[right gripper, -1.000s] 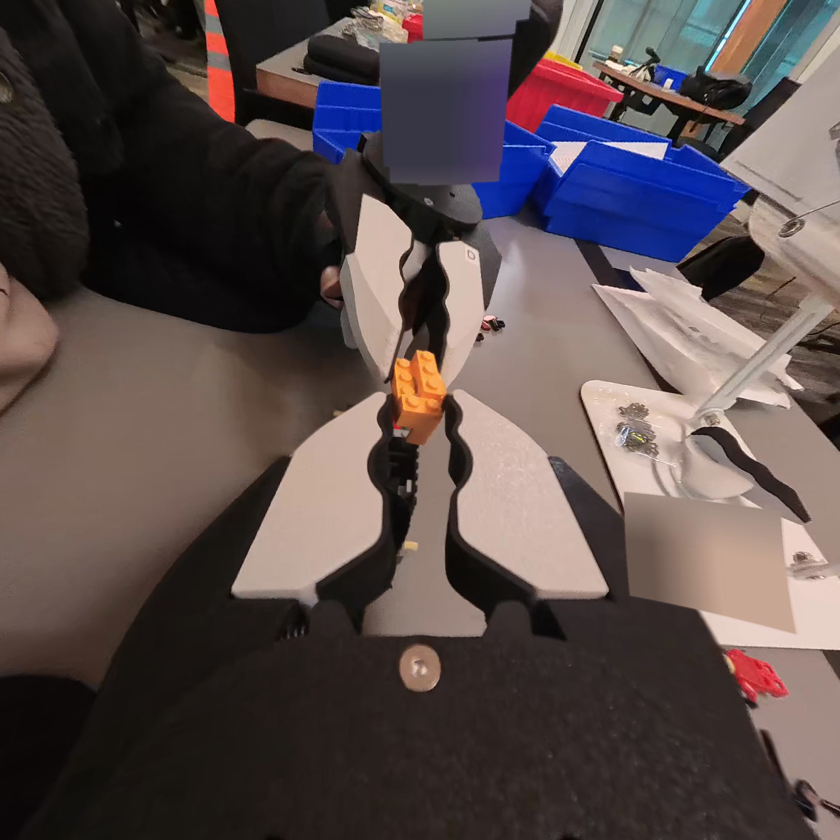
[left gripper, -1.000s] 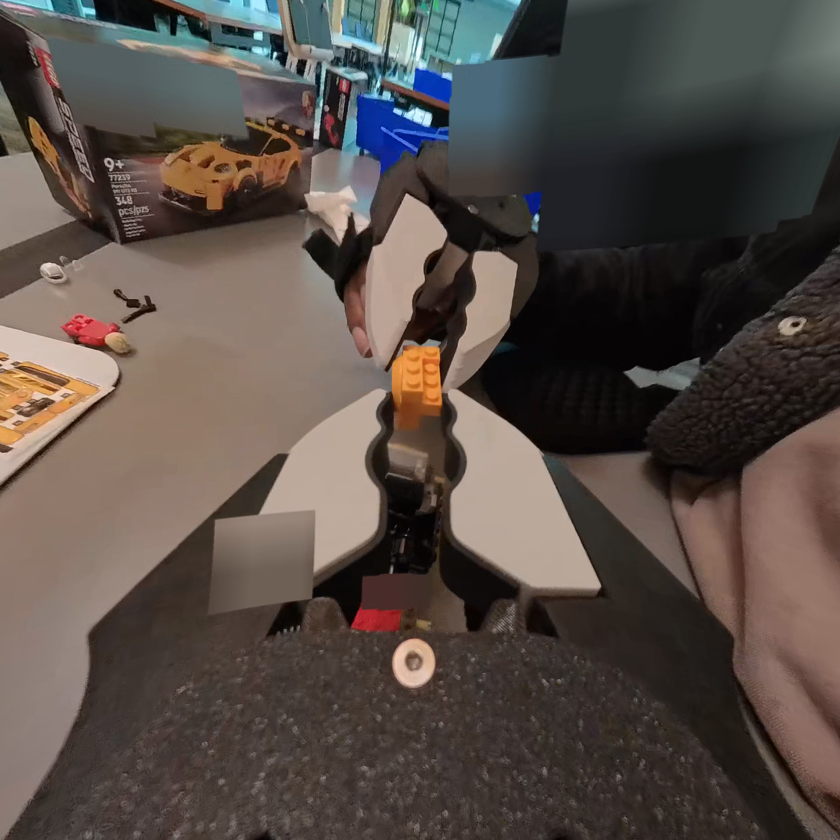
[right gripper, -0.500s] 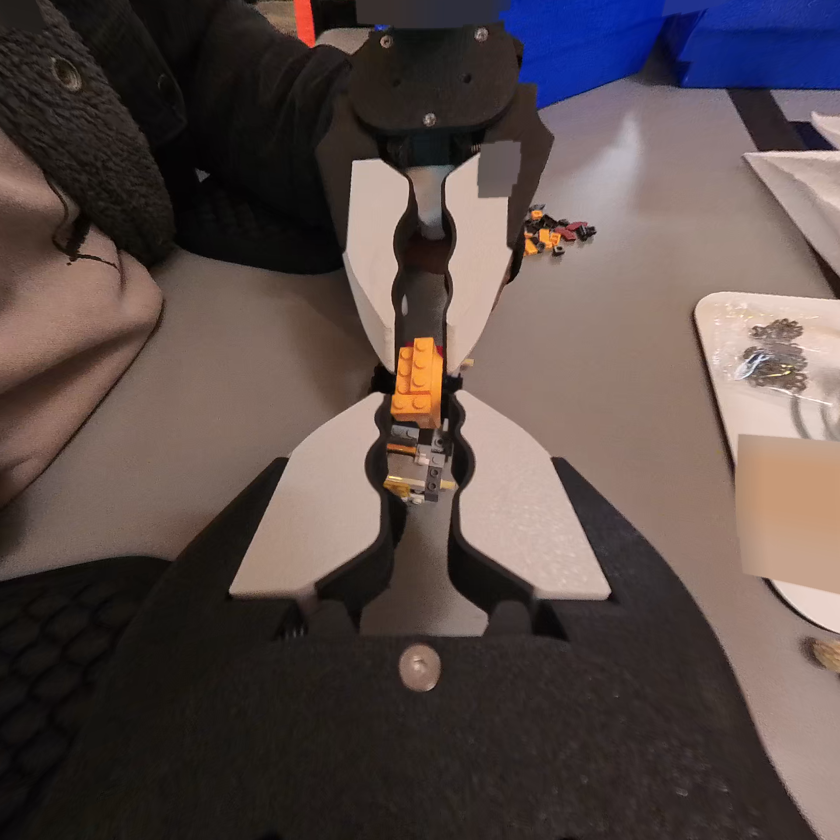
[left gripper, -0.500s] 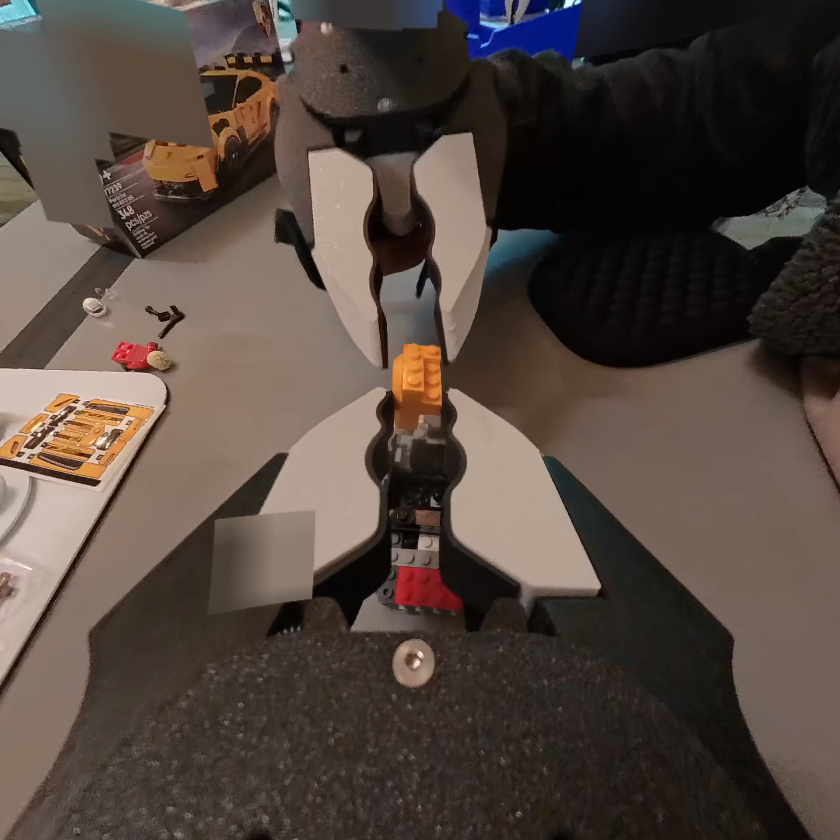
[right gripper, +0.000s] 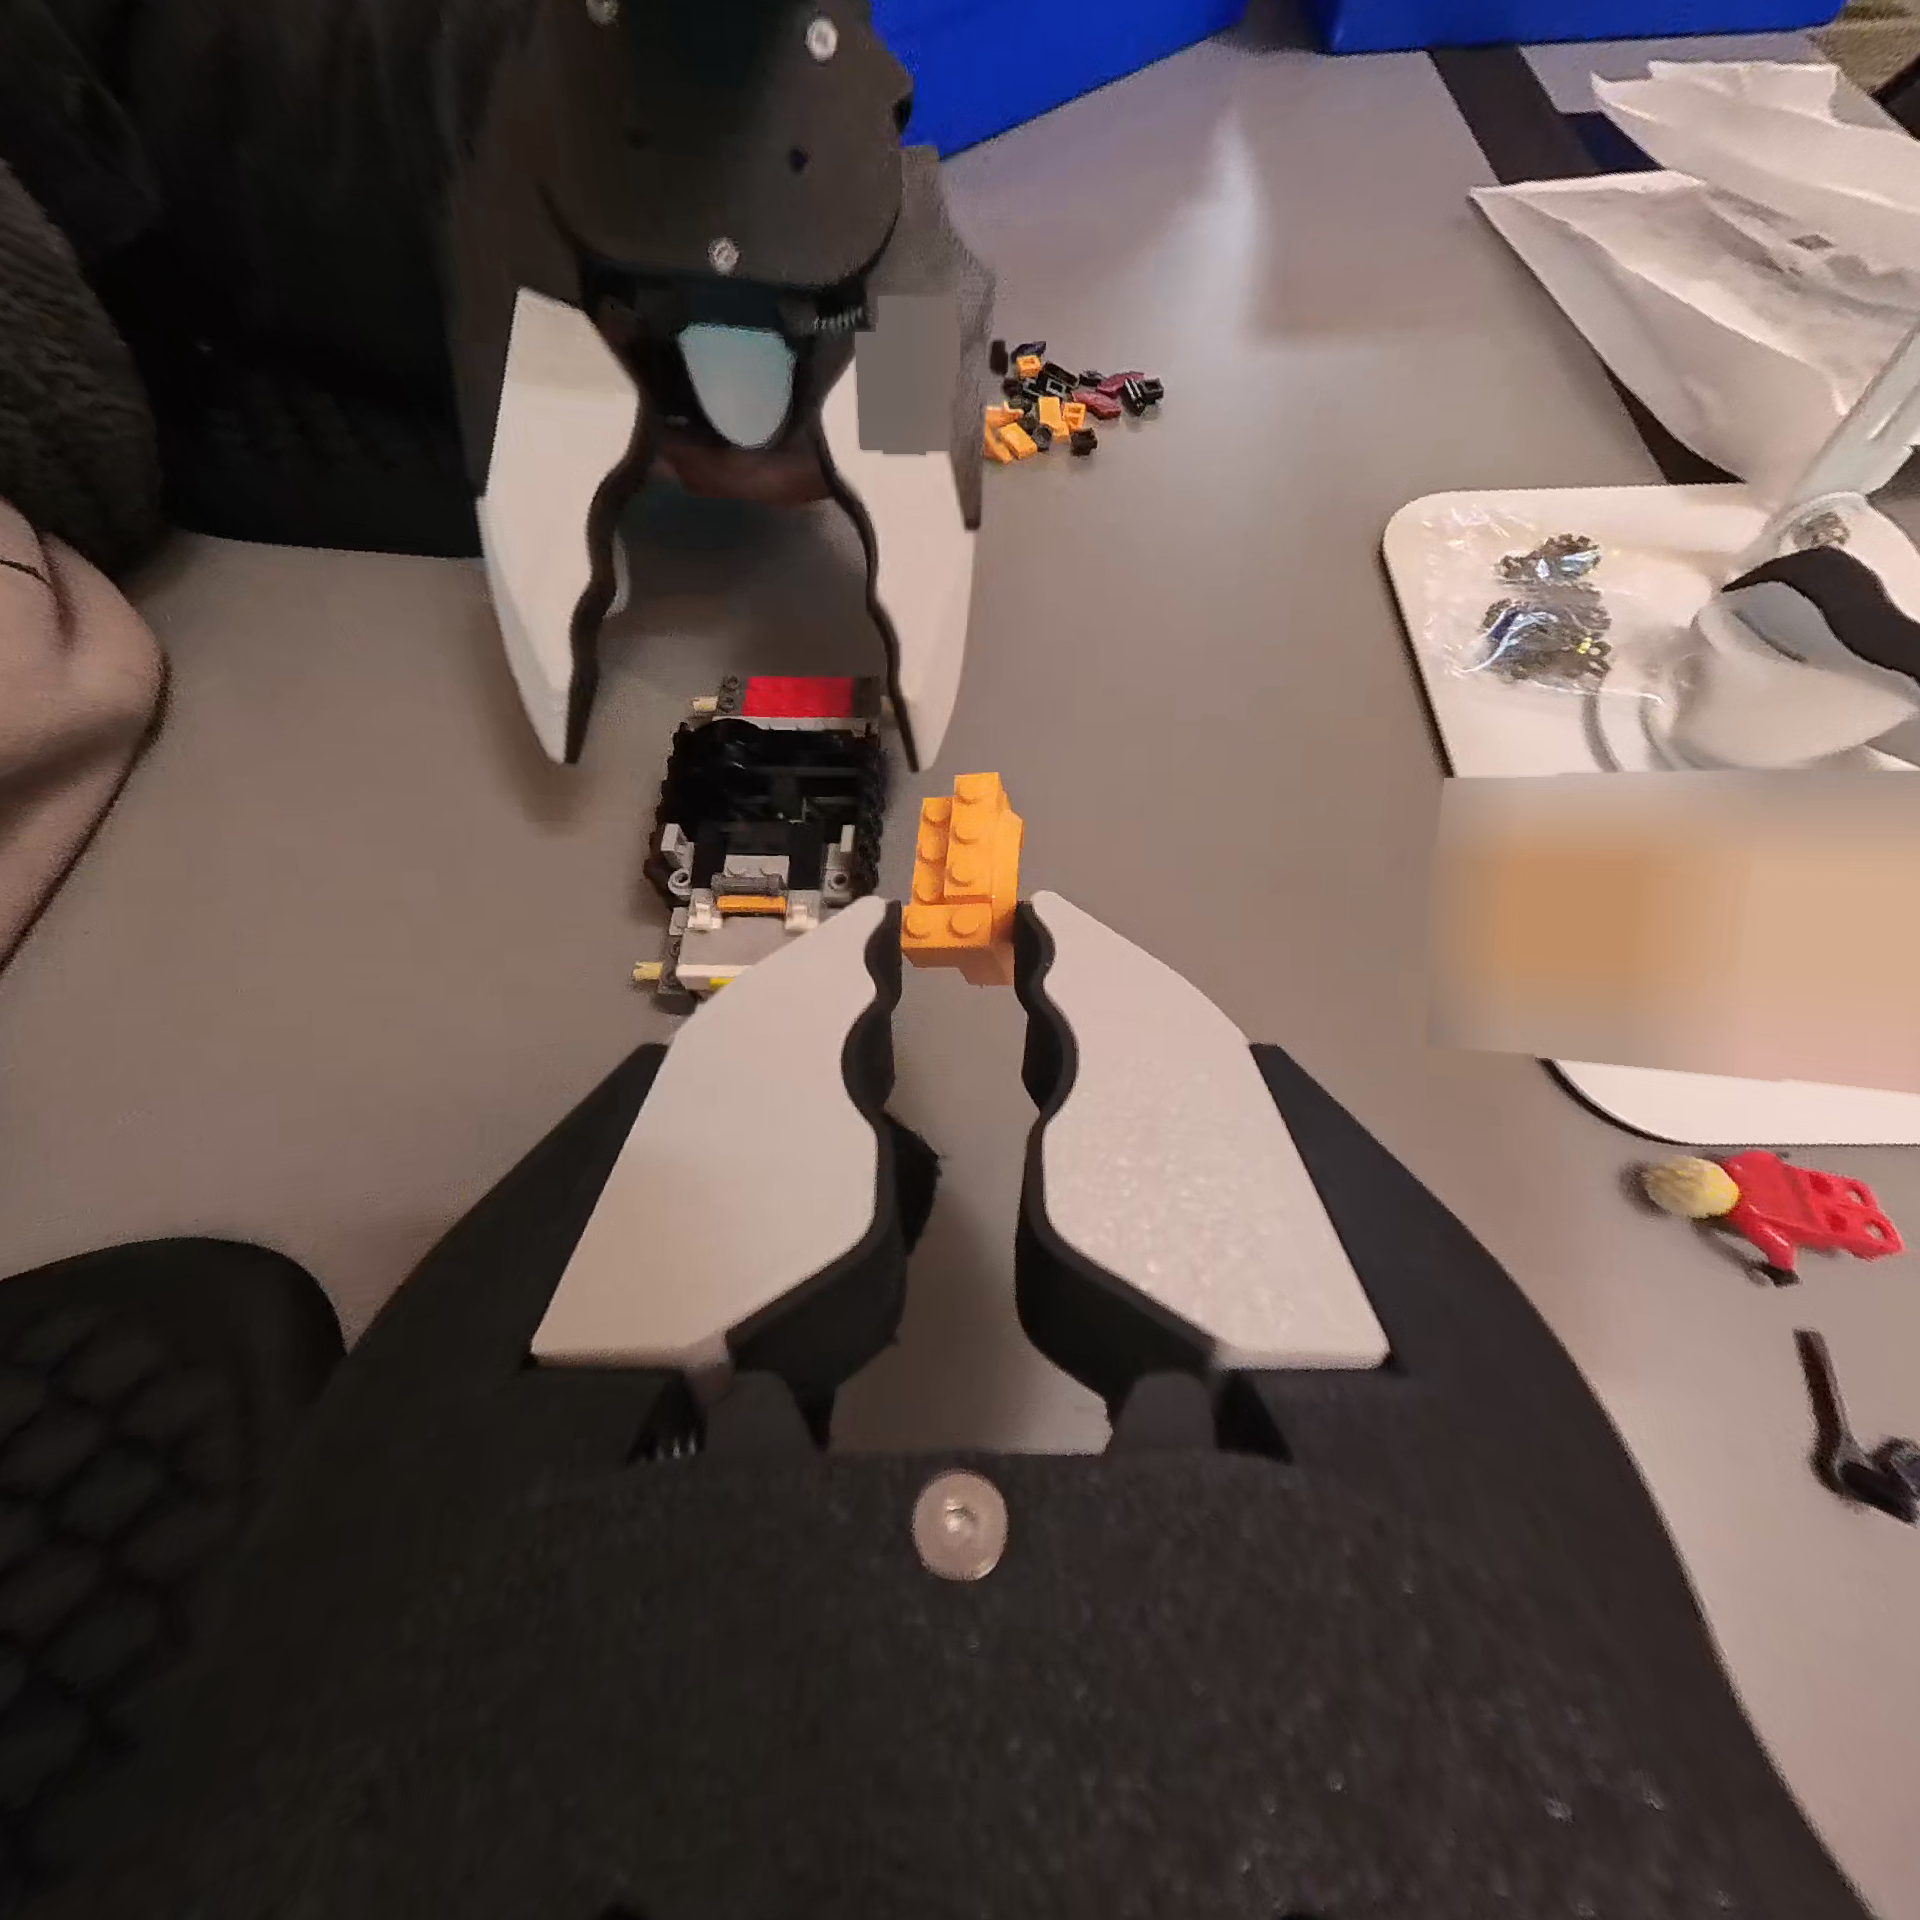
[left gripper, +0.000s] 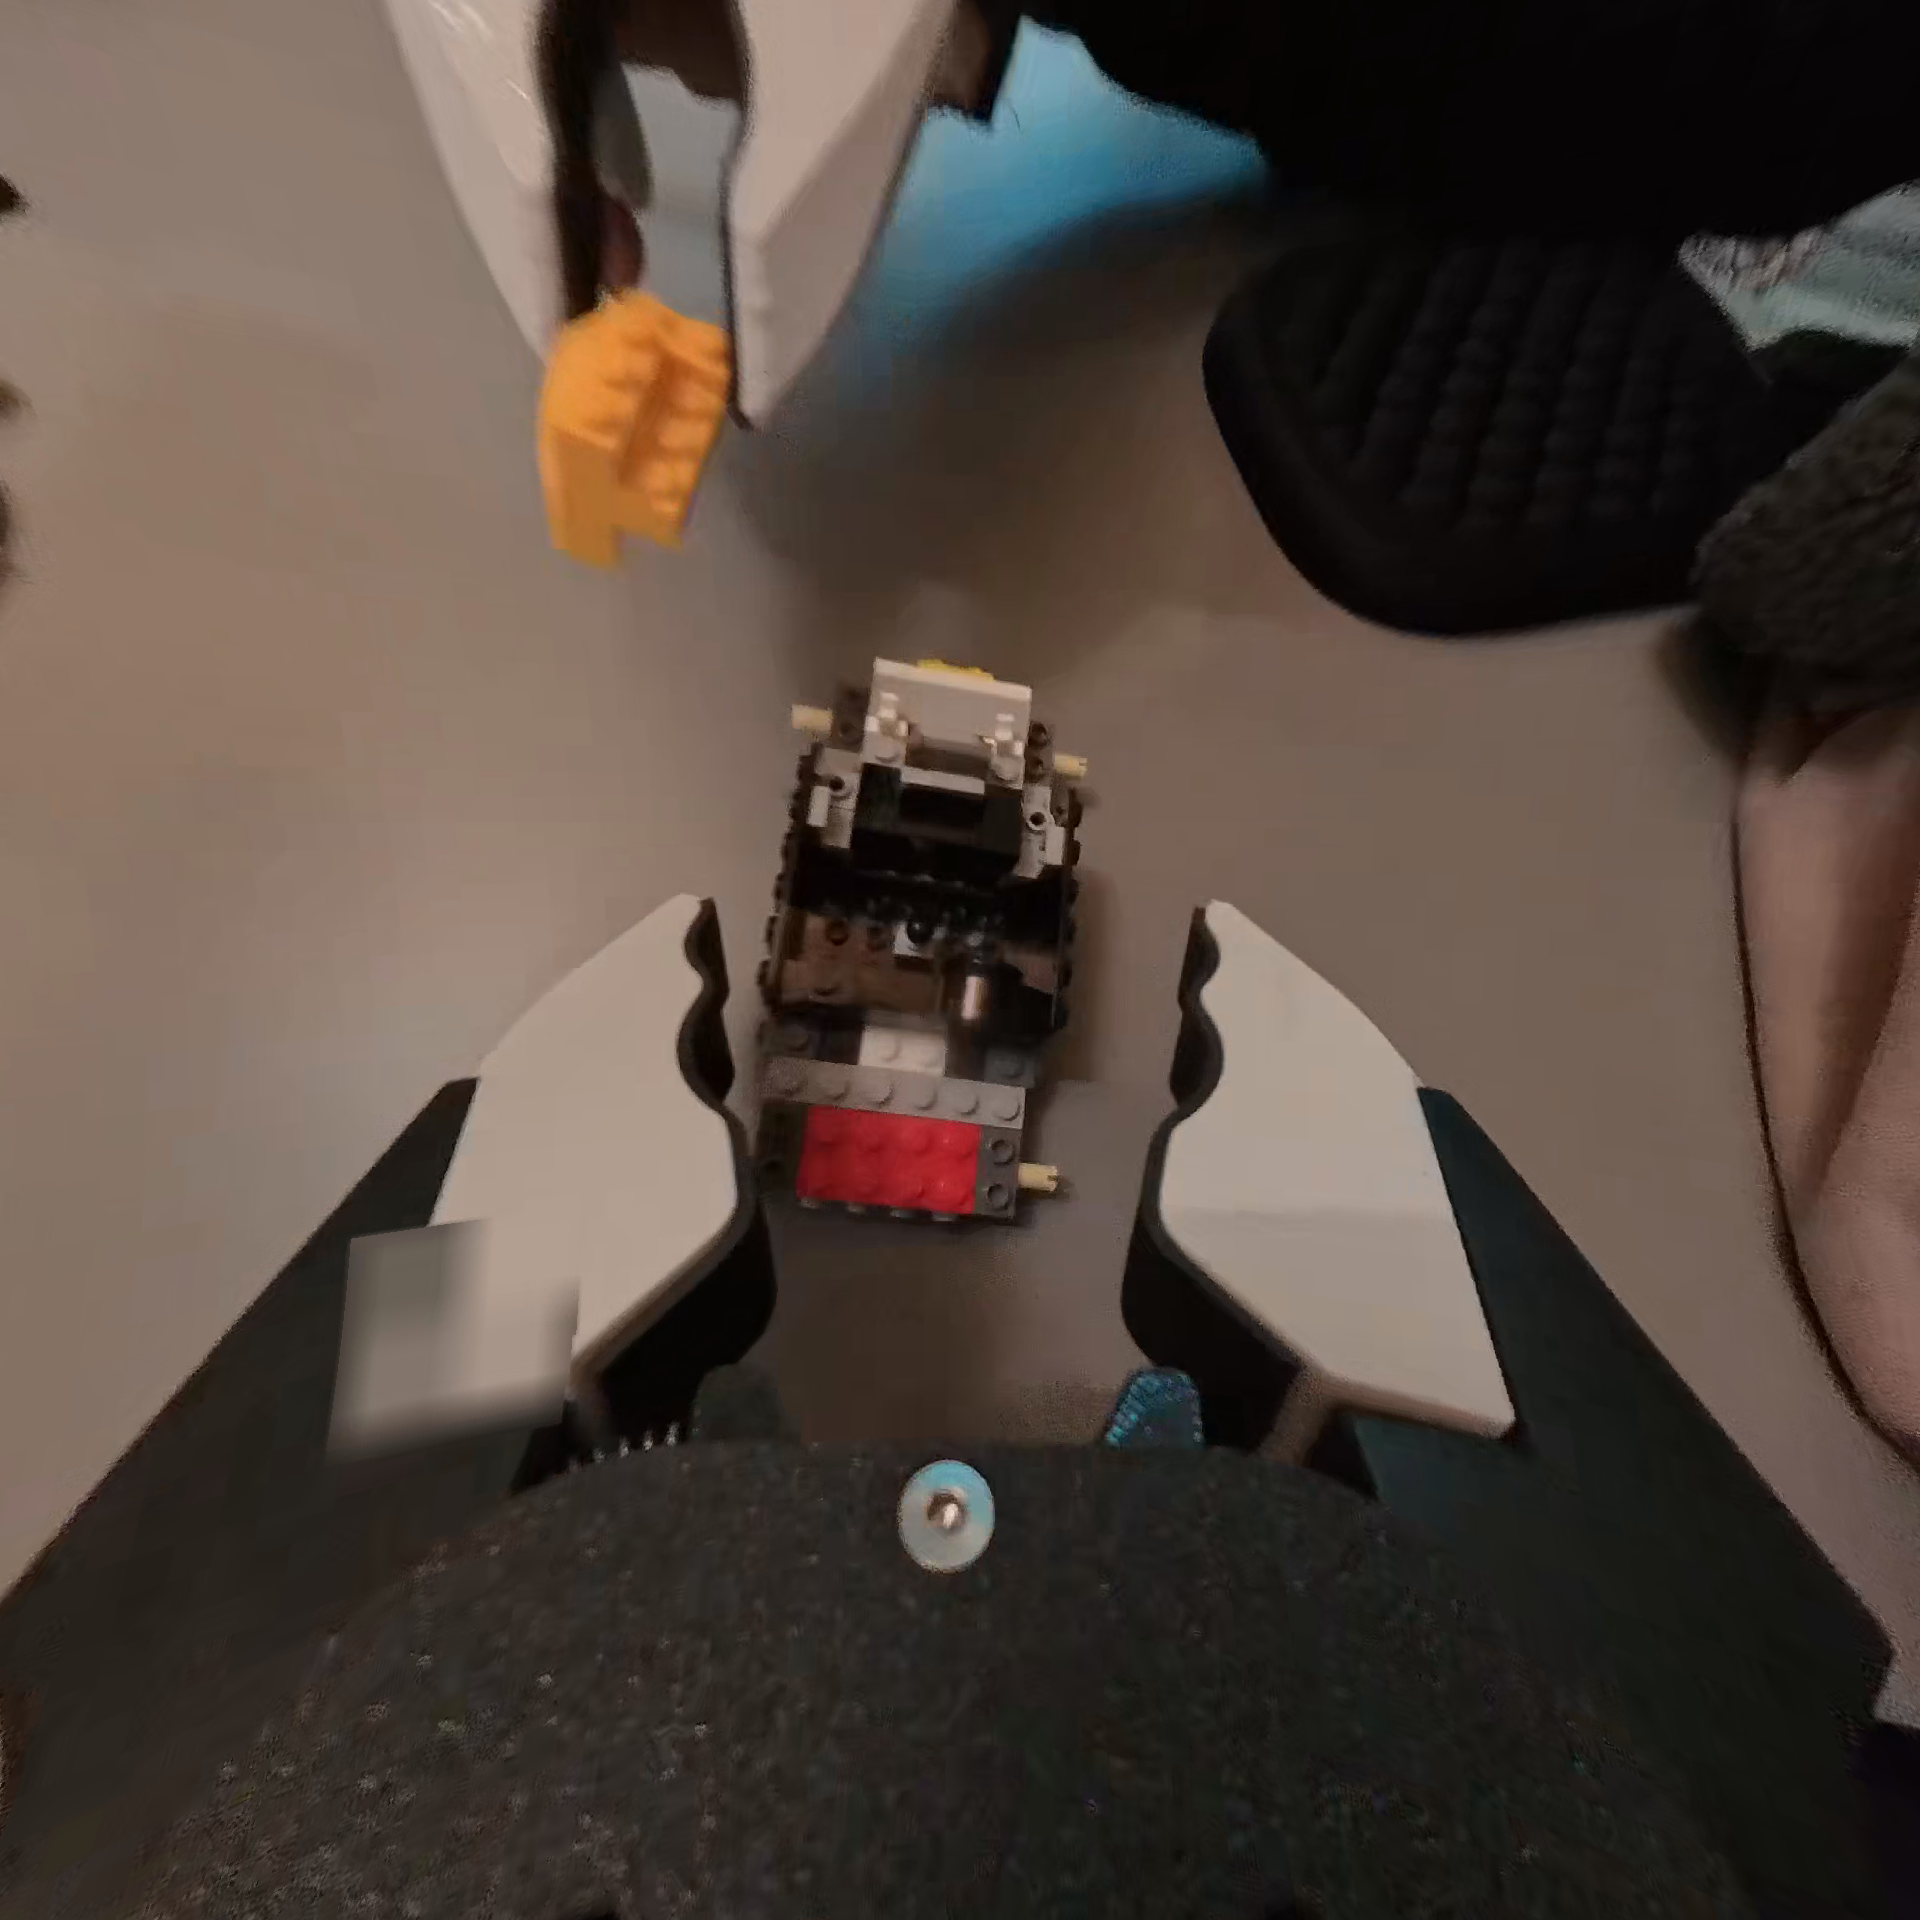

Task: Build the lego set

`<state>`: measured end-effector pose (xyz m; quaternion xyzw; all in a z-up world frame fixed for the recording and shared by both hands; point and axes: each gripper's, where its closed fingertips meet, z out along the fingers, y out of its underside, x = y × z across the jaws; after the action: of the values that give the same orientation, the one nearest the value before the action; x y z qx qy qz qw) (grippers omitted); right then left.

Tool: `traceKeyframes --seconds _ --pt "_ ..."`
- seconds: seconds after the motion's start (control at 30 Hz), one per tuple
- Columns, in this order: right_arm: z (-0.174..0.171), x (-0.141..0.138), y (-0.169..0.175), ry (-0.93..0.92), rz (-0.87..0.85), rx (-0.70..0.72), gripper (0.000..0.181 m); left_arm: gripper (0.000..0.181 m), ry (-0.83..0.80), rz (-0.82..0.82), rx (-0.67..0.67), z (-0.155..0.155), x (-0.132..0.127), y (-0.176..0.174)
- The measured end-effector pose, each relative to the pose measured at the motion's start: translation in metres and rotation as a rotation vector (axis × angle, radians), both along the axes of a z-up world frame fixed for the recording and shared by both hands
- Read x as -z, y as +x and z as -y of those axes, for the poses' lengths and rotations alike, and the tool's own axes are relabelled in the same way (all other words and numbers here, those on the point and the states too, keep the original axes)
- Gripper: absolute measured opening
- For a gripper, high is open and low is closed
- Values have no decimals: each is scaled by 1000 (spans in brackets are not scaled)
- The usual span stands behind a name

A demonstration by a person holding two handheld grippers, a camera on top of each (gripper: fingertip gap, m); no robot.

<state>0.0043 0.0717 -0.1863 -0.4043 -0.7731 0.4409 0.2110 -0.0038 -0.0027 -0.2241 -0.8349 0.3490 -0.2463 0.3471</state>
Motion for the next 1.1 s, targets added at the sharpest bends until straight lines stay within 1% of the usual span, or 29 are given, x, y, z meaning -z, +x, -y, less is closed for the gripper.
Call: traceKeyframes --seconds 0.07,0.1,0.13,0.23,0.4,0.57,0.77,1.1 --pt "2 4 2 9 24 -12 20 85 -27 -67 26 2 14 4" --pt "3 7 3 25 41 -19 20 79 -24 -117 26 1 20 3" --pt "5 11 5 39 59 -26 20 66 -12 -170 25 0 25 -1" --pt "9 17 7 53 97 -41 20 64 100 -279 45 -3 24 -3" --pt "17 17 13 124 98 -73 20 64 259 -407 31 -11 20 -8" --pt "22 22 15 243 71 -95 21 64 397 -476 34 -17 14 -11" --pt "15 27 15 360 56 -67 21 64 436 -472 46 -17 13 -11" --pt "20 29 16 410 50 -96 21 64 482 -504 60 -18 11 -10"
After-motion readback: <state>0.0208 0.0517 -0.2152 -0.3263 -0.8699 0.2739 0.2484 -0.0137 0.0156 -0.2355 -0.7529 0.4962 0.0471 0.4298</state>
